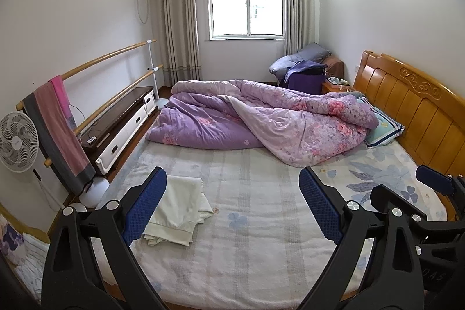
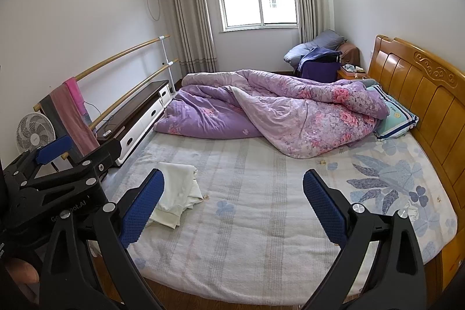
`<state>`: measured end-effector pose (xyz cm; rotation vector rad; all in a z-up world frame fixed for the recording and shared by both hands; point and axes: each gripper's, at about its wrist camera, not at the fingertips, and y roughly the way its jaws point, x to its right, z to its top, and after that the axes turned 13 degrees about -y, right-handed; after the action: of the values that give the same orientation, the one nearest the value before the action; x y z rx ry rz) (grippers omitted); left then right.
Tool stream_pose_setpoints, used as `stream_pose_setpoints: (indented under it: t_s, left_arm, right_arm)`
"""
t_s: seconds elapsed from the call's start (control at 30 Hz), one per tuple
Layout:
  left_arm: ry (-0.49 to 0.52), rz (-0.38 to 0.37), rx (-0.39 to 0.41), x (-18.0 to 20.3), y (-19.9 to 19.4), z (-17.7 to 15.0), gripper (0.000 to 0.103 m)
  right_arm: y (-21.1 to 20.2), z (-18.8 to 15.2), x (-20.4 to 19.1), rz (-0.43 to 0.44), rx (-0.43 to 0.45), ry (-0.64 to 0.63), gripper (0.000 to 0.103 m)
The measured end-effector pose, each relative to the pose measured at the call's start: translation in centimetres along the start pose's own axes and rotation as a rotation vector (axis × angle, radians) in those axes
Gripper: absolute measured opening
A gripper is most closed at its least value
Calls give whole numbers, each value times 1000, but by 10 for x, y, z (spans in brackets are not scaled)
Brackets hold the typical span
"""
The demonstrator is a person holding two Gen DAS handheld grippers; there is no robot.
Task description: Fold large clothes
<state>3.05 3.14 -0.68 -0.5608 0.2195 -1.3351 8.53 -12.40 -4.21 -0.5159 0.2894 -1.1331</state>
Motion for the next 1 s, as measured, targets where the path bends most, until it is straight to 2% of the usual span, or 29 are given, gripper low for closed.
stream_pose_setpoints:
  t_s: [1.0]
  left_arm:
    - [8, 7, -5, 0, 2, 1, 93]
  right_arm:
    - [4, 0, 8, 7, -9, 0, 93]
